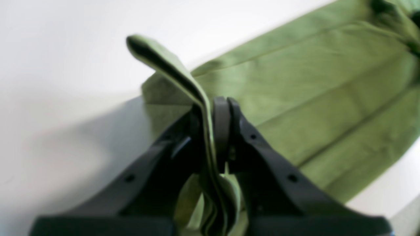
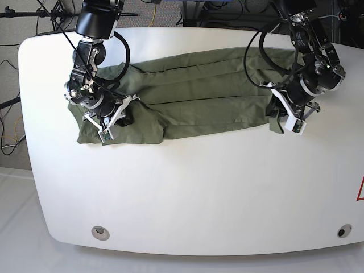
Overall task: Fold the T-shirt properly
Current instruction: 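Carry the band end with the left gripper toward the right gripper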
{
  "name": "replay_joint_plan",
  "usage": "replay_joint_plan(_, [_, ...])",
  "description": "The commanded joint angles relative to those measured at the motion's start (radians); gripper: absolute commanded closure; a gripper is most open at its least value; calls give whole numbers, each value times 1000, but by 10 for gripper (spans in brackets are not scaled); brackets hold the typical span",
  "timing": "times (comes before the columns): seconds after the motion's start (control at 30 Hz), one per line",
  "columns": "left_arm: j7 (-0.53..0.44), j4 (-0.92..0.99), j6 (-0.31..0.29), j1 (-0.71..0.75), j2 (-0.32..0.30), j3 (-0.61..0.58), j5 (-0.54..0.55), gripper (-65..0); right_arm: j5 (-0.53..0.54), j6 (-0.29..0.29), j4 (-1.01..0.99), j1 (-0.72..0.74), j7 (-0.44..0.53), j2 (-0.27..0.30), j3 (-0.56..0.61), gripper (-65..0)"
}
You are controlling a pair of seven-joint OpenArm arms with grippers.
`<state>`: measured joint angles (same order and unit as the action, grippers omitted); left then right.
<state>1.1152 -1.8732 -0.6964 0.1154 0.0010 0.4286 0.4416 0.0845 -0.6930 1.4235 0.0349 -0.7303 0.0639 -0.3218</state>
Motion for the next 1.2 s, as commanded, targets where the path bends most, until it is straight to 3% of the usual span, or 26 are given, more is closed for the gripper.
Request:
replay_joint_plan(0.0, [-13, -21, -2, -9, 17, -33, 17, -12, -39, -5, -4, -3, -41, 3, 2, -81])
replay_joint_plan(0.23, [-14, -7, -2, -12, 38, -138, 15, -10, -31, -5, -1, -1, -48, 4, -2, -79])
replay_joint_plan(0.77, [-10, 0, -2, -36, 106, -179, 16, -7, -26, -5, -5, 0, -47, 5, 0, -77])
replay_joint_plan(0.93, [-31, 13, -2, -36, 118, -246, 16, -6, -21, -5, 0, 0, -57, 6, 2, -78])
replay_joint_plan(1.17, [-92, 28, 85, -25, 118, -352, 13, -7, -19, -5, 3, -1, -72, 7, 3, -78])
